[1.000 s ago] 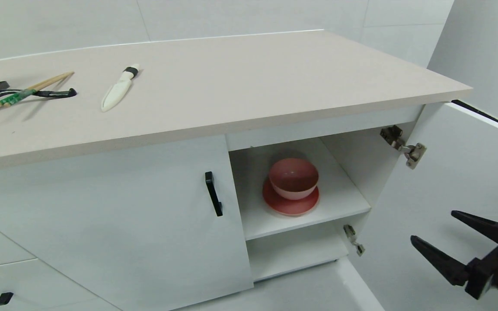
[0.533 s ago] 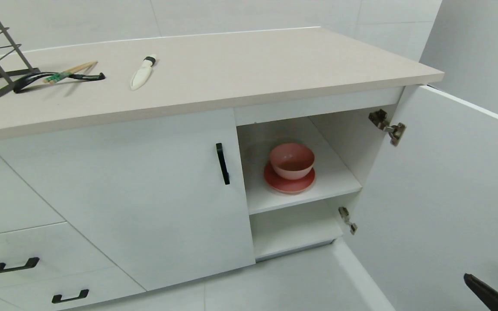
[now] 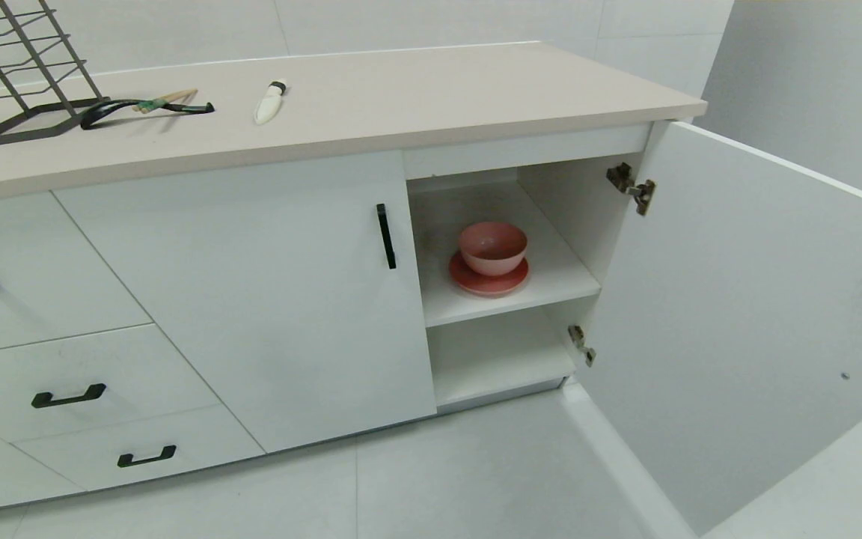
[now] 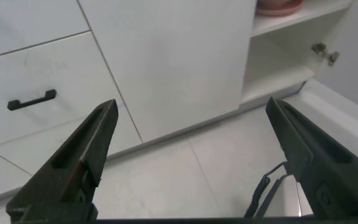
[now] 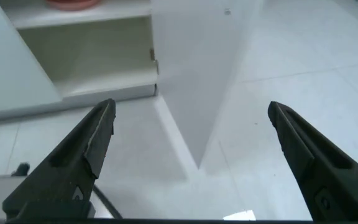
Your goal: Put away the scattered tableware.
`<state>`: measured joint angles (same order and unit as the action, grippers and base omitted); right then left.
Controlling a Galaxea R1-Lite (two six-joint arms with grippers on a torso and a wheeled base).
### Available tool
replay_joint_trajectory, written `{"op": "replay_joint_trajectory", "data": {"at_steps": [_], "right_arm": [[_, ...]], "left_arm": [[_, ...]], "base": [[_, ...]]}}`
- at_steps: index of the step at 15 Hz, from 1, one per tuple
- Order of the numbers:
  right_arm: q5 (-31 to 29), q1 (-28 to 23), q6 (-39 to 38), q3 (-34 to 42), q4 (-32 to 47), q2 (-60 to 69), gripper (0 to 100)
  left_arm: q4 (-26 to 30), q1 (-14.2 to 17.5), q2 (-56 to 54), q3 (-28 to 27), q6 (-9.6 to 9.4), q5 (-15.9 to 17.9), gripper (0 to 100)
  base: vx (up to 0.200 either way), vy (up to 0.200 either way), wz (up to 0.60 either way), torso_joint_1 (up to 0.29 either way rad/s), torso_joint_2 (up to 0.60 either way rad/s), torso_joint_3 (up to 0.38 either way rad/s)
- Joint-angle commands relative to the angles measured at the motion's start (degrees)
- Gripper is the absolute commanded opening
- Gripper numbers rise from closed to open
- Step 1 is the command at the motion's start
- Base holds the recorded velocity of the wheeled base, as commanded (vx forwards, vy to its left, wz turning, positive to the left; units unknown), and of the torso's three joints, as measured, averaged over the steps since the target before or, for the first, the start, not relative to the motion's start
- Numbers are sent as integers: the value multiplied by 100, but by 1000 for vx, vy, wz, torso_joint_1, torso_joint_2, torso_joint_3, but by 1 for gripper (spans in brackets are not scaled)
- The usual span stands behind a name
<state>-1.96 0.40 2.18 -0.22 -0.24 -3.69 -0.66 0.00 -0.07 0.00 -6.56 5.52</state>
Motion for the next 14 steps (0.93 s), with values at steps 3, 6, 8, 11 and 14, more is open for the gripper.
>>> {"op": "replay_joint_trajectory", "data": {"at_steps": [3,6,8,11,14], "right_arm": [[3,-58,-7,22,42,361,100],[179,-58,-34,22,42,369,100],[205,-58,-25,22,42,361,100],[205,-58,-34,22,42,369,100],[205,-58,-25,22,42,369,100]], "left_arm": [[-4,0,7,0,23,1,100],[-4,0,7,0,14,1,100],[-4,0,7,0,23,1,100],[-4,0,7,0,23,1,100],[-4,0,7,0,23,1,100]], "base": [[0,0,0,0,0,0],[0,-67,0,4,2,-1],[0,-200,0,2,2,2],[0,-200,0,4,4,4],[0,-200,0,6,6,-1]]}}
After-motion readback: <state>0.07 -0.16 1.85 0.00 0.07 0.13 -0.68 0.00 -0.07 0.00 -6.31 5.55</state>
